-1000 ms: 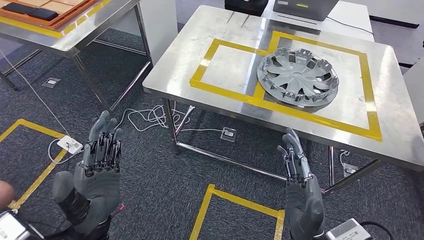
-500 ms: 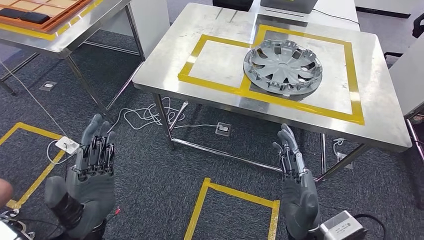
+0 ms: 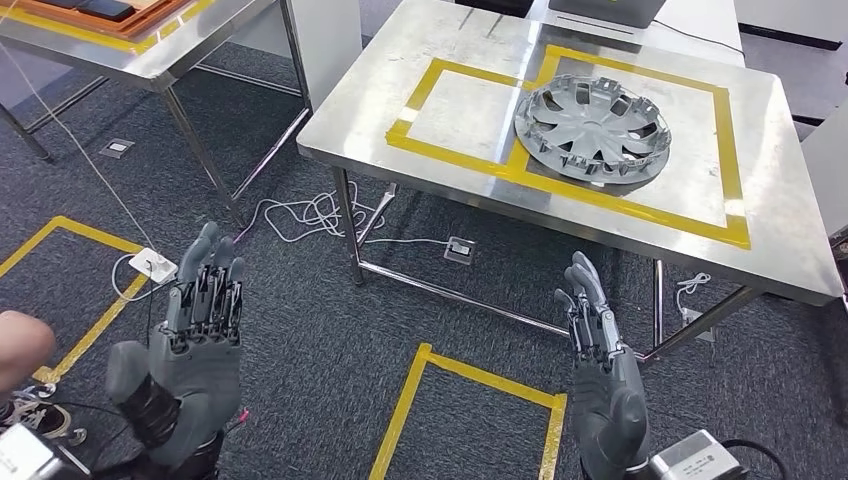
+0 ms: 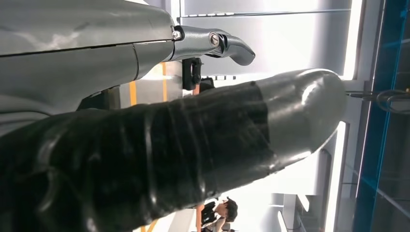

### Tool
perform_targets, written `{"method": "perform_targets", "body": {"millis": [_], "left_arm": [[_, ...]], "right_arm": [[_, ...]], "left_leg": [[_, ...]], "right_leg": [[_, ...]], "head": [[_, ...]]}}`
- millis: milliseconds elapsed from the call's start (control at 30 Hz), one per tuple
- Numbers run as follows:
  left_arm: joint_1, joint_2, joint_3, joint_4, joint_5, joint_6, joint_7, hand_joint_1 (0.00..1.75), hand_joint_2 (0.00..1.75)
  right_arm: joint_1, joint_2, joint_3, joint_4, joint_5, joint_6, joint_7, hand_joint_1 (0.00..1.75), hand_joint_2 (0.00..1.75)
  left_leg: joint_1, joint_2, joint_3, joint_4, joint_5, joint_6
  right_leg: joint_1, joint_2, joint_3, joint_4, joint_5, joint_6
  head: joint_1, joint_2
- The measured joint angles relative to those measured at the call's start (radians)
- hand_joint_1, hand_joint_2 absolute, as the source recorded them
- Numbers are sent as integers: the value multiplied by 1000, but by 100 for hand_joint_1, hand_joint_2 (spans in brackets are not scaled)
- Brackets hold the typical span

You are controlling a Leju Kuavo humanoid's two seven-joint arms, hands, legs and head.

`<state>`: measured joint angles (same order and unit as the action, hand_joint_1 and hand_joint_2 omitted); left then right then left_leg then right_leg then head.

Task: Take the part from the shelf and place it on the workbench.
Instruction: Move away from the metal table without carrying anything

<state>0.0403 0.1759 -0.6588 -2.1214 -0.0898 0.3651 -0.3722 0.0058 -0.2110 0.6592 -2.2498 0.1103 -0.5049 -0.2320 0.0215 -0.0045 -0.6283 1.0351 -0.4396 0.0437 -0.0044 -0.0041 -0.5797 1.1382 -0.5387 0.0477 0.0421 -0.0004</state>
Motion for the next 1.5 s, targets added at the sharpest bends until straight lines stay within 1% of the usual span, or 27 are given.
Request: {"method": "perform_targets", "body": {"millis": [67, 133, 200, 267, 333, 367, 400, 433, 500, 567, 600, 667, 733, 800, 867, 900, 933, 967, 1033, 1100, 1133, 1233, 1300, 1367, 1400, 1433, 1500], "left_arm": [[-1, 0, 0, 0, 0, 0, -1, 0, 0], [-1, 0, 0, 0, 0, 0, -2, 0, 0], [0, 0, 0, 0, 0, 1, -2, 0, 0], [0, 0, 0, 0, 1, 2, -2, 0, 0], [1, 0, 1, 0, 1, 3, -2, 0, 0], [1, 0, 1, 0, 2, 3, -2, 0, 0], [1, 0, 1, 0, 3, 3, -1, 0, 0], [1, 0, 1, 1, 3, 4, -1, 0, 0], [1, 1, 1, 1, 4, 5, -2, 0, 0], [0, 1, 1, 1, 6, 7, -2, 0, 0], [-1, 1, 1, 1, 6, 7, -2, 0, 0], [0, 1, 1, 0, 6, 7, -2, 0, 0], [0, 0, 1, 0, 6, 7, -2, 0, 0], [0, 0, 2, 0, 6, 7, -2, 0, 0], [0, 0, 2, 0, 6, 8, -2, 0, 0], [0, 0, 2, 1, 6, 8, -2, 0, 0], [1, 0, 2, 1, 6, 8, -2, 0, 0], [1, 0, 2, 1, 6, 9, -2, 0, 0], [1, 0, 2, 1, 6, 9, -2, 0, 0], [0, -1, 2, 1, 6, 10, -2, 0, 0], [0, -1, 2, 0, 6, 10, -2, 0, 0], [1, 0, 2, 0, 6, 10, -2, 0, 0], [1, 0, 3, 1, 6, 11, -2, 0, 0], [2, 0, 4, 2, 7, 12, -2, 0, 0], [3, 0, 4, 3, 8, 12, -2, 0, 0], [3, 0, 4, 4, 8, 12, -2, 0, 0], [4, 1, 4, 5, 9, 12, -2, 0, 0]], "right_arm": [[-2, 0, 0, 0, 1, -1, 1, 0, 0], [-3, 0, 0, 0, 2, -2, 2, 0, 0], [-3, 0, 0, 0, 2, -4, 2, 0, 0], [-4, 0, 0, 0, 2, -5, 3, 0, 0], [-4, 0, 0, 0, 2, -6, 4, 0, 0], [-4, 0, 0, 0, 2, -6, 5, 0, 0], [-4, 0, 0, 1, 2, -7, 6, 0, 0], [-4, 0, 0, 1, 2, -8, 6, 0, 0], [-3, 0, 0, 1, 2, -9, 7, 0, 0], [-3, 0, 0, 1, 2, -11, 7, 0, 0], [-4, 0, 0, 1, 2, -12, 7, 0, 0], [-4, 0, 0, 0, 2, -12, 7, 0, 0], [-3, -1, 0, 0, 2, -13, 7, 0, 0], [-3, -1, 0, 0, 1, -15, 7, 0, 0], [-2, -2, 0, 1, -1, -17, 8, 0, 0], [-2, -2, 0, 1, -3, -18, 8, 0, 0], [-2, -2, 0, 1, -4, -19, 8, 0, 0], [-2, -2, 0, 1, -5, -20, 8, 0, 0], [-2, -2, 0, 1, -6, -22, 8, 0, 0], [-4, -2, 0, 0, -7, -23, 8, 0, 0], [-4, -2, 0, 0, -7, -24, 8, 0, 0], [-3, -2, 0, 0, -7, -25, 8, 0, 0], [-4, -2, 0, 1, -8, -25, 9, 0, 0], [-3, -2, 0, 2, -9, -25, 9, 0, 0], [-3, -2, 0, 3, -9, -25, 9, 0, 0], [-2, -3, 0, 4, -10, -25, 9, 0, 0], [-2, -3, 0, 6, -10, -26, 9, 0, 0]], "left_leg": [[1, -1, -7, -3, 12, -10], [4, 0, -10, -11, 28, -24], [4, 0, -13, -15, 34, -36], [3, 1, -35, 29, -13, -43], [2, 2, -74, 145, -97, -46], [2, 2, -89, 204, -125, -48], [2, 2, -92, 240, -133, -49], [2, 2, -78, 242, -121, -49], [2, 3, 0, 143, -79, -45], [0, 5, 85, 25, -70, -40], [-2, 5, 104, -3, -77, -38], [-3, 3, 103, -13, -76, -30], [0, 4, 93, -17, -64, -15], [3, 5, 79, -19, -50, -3], [1, 5, 56, -17, -34, 0], [1, 5, 44, -16, -26, -1], [1, 5, 33, -14, -19, -2], [1, 5, 22, -13, -12, -4], [0, 5, 7, -11, 1, -9], [2, 6, -2, -13, 16, -20], [3, 7, -4, -15, 24, -27], [7, 8, -12, -14, 29, -46], [5, 6, -39, 49, -33, -51], [3, 5, -77, 170, -113, -53], [3, 5, -87, 221, -131, -54], [3, 5, -83, 243, -128, -53], [2, 4, -24, 185, -82, -48]], "right_leg": [[6, 4, 73, -115, 22, -10], [13, 6, 90, -145, 25, -21], [12, 3, 83, -158, 42, -34], [9, -3, 77, -174, 61, -46], [10, -6, 64, -175, 76, -55], [11, -7, 53, -173, 83, -57], [13, -7, 42, -170, 89, -57], [13, -8, 31, -166, 95, -57], [14, -8, 10, -153, 102, -52], [16, -7, -6, -139, 107, -45], [18, -7, -11, -133, 110, -40], [18, -7, -18, -128, 119, -28], [15, -4, -32, -110, 101, -15], [9, 0, -64, -26, 28, -2], [2, 0, -96, 99, -47, 6], [0, 0, -99, 139, -58, 8], [-1, 0, -89, 148, -49, 8], [-1, 0, -61, 118, -23, 7], [1, 0, 26, -14, 20, -2], [8, 0, 96, -127, 18, -13], [12, 0, 107, -150, 11, -19], [13, -2, 102, -171, 35, -38], [10, -6, 98, -183, 55, -51], [14, -6, 78, -180, 71, -58], [16, -5, 65, -176, 79, -60], [18, -4, 52, -172, 86, -61], [19, 2, 25, -160, 98, -57]], "head": [[1, 0], [3, 0], [3, 0], [-7, 0], [-22, 0], [-28, 0], [-32, 0], [-36, 0], [-43, 0], [-48, 0], [-49, 0], [-45, 0], [-41, 0], [-30, 0], [-17, 0], [-14, 0], [-11, 0], [-7, 0], [-2, 0], [-1, 0], [-1, 0], [-2, 0], [-13, 0], [-27, 0], [-33, 0], [-36, 0], [-42, 0]]}}
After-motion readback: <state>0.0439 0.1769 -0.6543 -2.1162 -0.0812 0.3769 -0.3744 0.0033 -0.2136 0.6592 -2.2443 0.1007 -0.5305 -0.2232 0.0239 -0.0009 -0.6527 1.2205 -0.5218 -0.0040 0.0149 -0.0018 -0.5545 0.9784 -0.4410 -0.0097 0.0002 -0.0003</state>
